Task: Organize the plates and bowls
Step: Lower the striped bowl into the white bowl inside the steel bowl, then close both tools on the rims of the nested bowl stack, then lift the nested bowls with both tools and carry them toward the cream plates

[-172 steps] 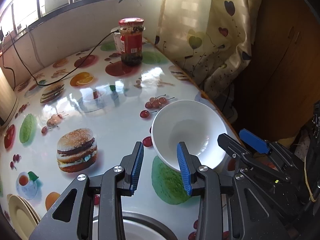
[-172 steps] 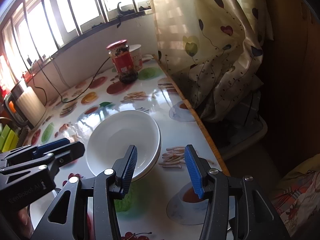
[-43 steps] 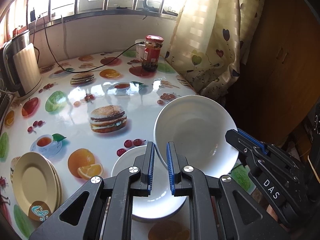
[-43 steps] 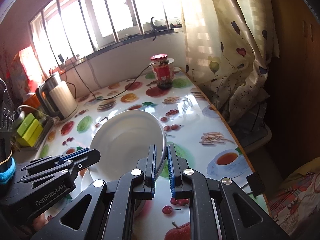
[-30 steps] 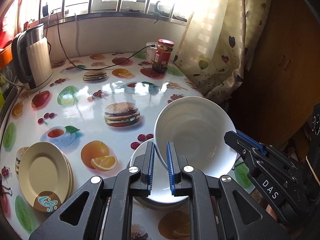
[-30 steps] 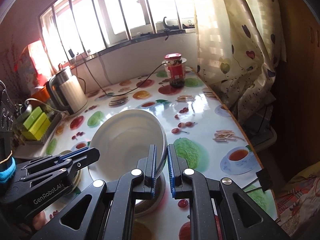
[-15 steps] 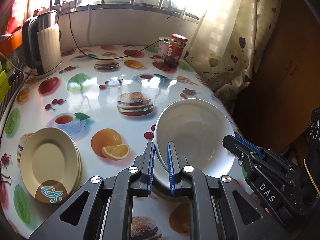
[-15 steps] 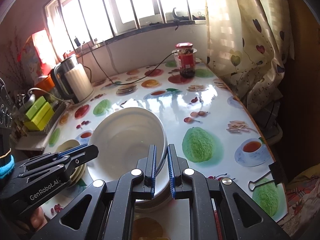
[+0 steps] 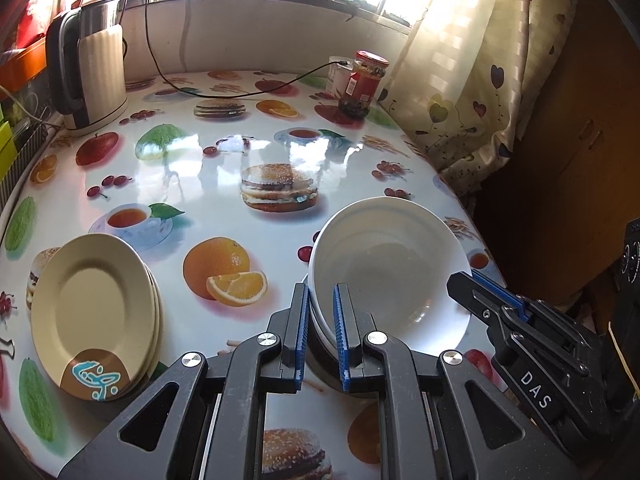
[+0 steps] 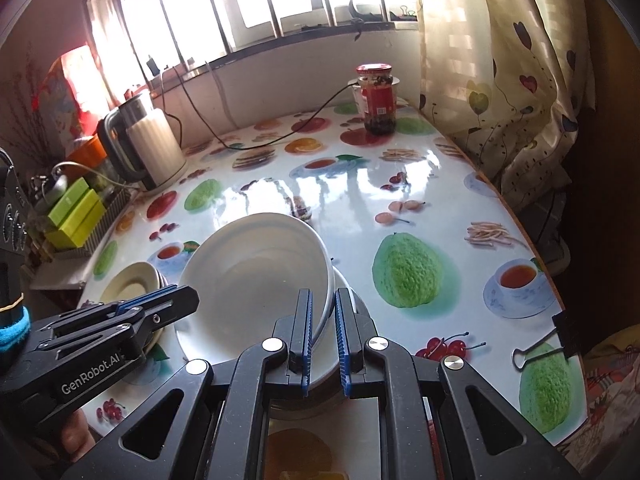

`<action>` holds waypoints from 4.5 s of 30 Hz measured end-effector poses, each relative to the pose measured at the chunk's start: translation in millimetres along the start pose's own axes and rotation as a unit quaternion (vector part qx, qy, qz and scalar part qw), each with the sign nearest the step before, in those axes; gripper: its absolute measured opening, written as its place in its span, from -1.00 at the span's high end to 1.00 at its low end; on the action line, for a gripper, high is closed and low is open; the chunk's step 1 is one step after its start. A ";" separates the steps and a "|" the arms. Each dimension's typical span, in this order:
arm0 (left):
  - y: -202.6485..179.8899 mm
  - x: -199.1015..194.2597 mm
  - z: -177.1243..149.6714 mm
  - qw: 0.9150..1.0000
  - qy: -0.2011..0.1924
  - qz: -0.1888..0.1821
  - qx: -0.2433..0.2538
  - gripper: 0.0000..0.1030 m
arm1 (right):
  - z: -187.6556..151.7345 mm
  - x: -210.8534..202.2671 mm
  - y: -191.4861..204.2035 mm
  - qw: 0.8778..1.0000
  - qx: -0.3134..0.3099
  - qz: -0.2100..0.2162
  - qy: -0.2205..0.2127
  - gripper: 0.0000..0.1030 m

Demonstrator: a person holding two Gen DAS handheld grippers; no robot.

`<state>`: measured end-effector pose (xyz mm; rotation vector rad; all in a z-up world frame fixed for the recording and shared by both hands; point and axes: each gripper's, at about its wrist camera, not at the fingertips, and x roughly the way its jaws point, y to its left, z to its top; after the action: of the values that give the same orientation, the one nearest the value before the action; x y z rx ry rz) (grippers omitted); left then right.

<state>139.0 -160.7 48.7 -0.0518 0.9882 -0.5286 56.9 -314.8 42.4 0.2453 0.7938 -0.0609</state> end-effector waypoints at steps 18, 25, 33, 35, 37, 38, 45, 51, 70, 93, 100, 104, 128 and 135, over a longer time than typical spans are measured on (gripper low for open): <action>-0.6 6.6 -1.6 1.000 0.012 -0.002 0.000 0.75 | -7.1 6.9 -5.1 1.000 0.008 -0.007 0.017 0.77; 0.2 9.3 -1.9 1.000 0.014 -0.002 -0.001 0.75 | -8.0 9.4 -6.4 1.000 0.010 -0.008 0.021 0.77; -0.4 9.3 -1.6 1.000 0.015 -0.002 -0.001 0.75 | -10.6 11.9 -8.3 1.000 0.013 -0.007 0.024 0.76; -0.8 9.5 -1.9 1.000 0.015 -0.002 0.001 0.75 | -10.5 12.7 -8.3 1.000 0.011 -0.008 0.024 0.75; -0.2 9.1 -2.2 1.000 0.014 -0.003 0.000 0.75 | -10.5 12.1 -8.4 1.000 0.013 -0.008 0.024 0.74; 0.3 9.2 -2.4 1.000 0.014 -0.003 0.000 0.75 | -10.5 12.3 -8.3 1.000 0.013 -0.008 0.024 0.74; -1.8 9.1 -2.0 1.000 0.008 0.001 0.003 0.75 | -10.7 12.4 -9.0 1.000 0.015 -0.007 0.024 0.74; 1.1 11.7 -2.9 1.000 0.010 0.001 0.001 0.70 | -11.4 10.5 -12.3 1.000 0.018 -0.006 0.015 0.73; 4.3 1.2 -5.8 1.000 -0.013 0.010 0.010 0.24 | -12.4 3.8 -14.7 0.999 0.031 -0.006 0.003 0.32; 14.8 -22.8 -24.4 0.998 -0.051 0.020 0.033 0.18 | -23.7 -21.6 -19.6 0.998 0.035 0.005 -0.044 0.25; 22.9 -24.9 -32.0 0.997 -0.056 0.033 0.030 0.17 | -32.5 -26.1 -27.7 0.998 0.044 0.003 -0.051 0.18; 25.3 -24.4 -37.1 0.998 -0.055 0.032 0.030 0.15 | -36.0 -27.3 -29.2 0.998 0.044 0.002 -0.053 0.14; 46.0 13.1 -48.1 0.999 -0.017 -0.031 -0.039 0.14 | -61.5 4.6 -60.7 0.995 0.092 0.031 -0.024 0.10; 51.6 24.9 -45.3 0.997 -0.005 -0.058 -0.059 0.14 | -63.7 17.4 -70.5 0.992 0.114 0.058 -0.015 0.10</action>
<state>134.0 -118.0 -10.5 -0.2186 1.0103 -0.5759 14.3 -367.1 -26.8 0.5051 0.7424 -0.0462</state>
